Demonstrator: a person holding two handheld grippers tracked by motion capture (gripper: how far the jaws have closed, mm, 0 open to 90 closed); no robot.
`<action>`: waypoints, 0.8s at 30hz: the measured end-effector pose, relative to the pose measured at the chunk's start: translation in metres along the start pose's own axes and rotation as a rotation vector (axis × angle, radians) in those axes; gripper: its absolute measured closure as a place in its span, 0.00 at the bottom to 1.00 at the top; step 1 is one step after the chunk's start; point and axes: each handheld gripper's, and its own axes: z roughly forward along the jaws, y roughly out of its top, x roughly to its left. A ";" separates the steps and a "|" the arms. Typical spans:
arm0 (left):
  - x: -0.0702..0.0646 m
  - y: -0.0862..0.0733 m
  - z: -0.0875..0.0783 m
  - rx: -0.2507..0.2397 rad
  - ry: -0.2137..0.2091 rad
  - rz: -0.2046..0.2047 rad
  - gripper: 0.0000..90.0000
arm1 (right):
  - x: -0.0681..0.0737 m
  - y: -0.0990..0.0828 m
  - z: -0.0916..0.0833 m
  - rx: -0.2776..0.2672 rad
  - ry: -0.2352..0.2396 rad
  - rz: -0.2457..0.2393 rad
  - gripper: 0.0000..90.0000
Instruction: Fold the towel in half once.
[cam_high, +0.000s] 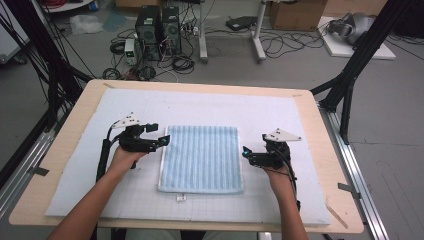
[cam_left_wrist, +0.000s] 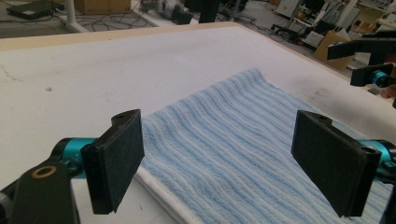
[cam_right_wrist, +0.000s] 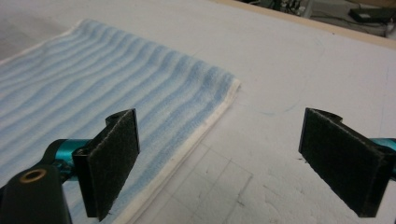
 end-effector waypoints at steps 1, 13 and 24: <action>-0.002 0.000 -0.001 -0.004 -0.001 0.001 0.19 | 0.000 -0.001 -0.002 0.003 0.013 -0.004 0.13; -0.005 -0.006 -0.004 -0.011 -0.014 0.017 0.20 | 0.002 -0.002 -0.009 -0.018 0.029 -0.019 0.13; 0.000 -0.005 -0.011 -0.029 0.021 -0.001 0.20 | -0.001 -0.004 -0.009 0.000 0.026 0.002 0.13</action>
